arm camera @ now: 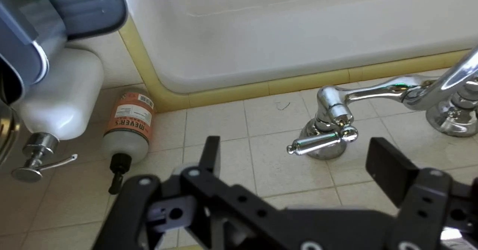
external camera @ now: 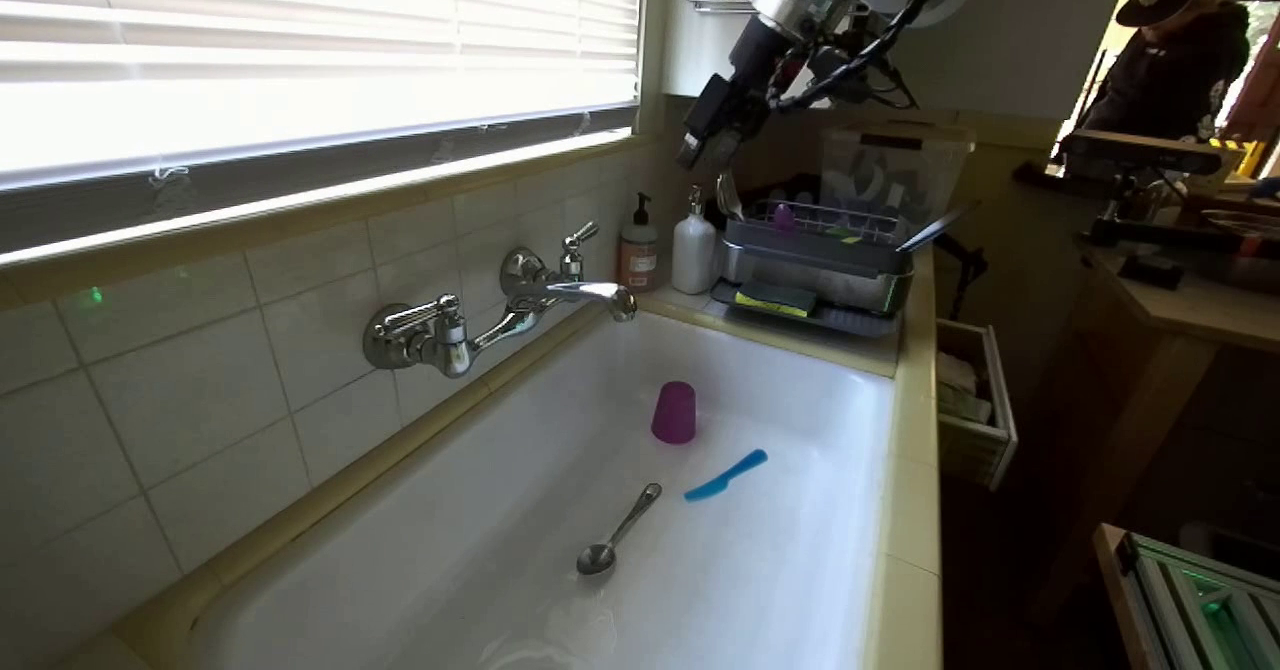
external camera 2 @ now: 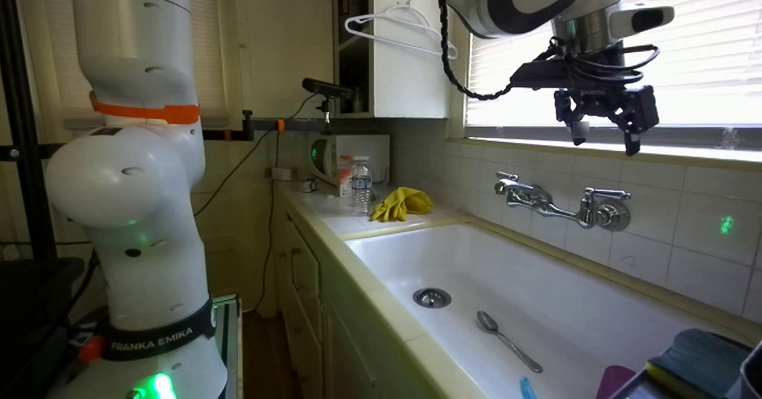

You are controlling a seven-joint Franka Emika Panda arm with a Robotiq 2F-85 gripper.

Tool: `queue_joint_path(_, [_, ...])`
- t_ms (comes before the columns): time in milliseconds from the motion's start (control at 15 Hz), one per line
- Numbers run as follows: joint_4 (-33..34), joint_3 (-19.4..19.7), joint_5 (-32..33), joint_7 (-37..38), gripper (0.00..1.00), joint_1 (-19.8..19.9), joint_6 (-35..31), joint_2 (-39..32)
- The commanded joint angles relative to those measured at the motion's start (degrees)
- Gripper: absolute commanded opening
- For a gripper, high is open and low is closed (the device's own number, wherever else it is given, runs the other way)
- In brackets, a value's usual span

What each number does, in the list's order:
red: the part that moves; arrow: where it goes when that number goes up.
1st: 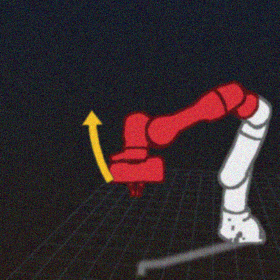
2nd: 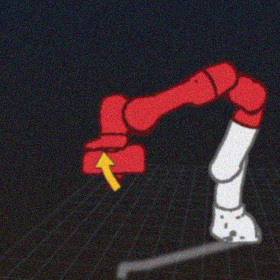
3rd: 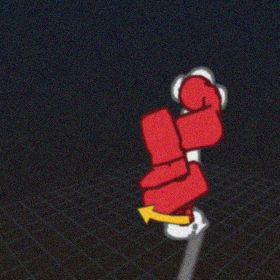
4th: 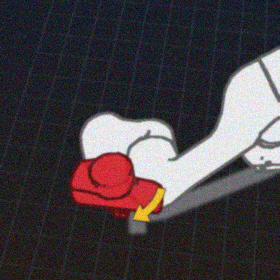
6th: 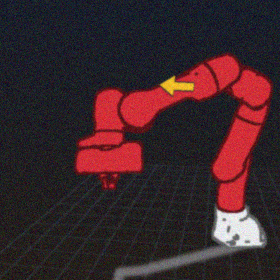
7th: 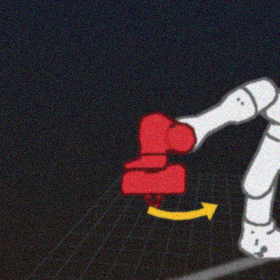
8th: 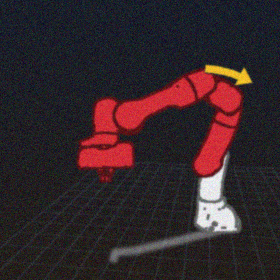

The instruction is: Open the faucet then close it and put the silver spoon on the dishrack.

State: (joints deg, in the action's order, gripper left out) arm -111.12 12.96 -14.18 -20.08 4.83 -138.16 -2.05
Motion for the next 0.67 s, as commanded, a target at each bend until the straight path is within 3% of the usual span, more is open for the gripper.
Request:
queue_joint_path(0, [6.65,-2.58,0.49,-1.42,1.00,1.96,-1.80,-7.62])
queue_joint_path(600, [17.44,-9.44,-1.40,-5.65,1.00,6.93,-8.16,-19.35])
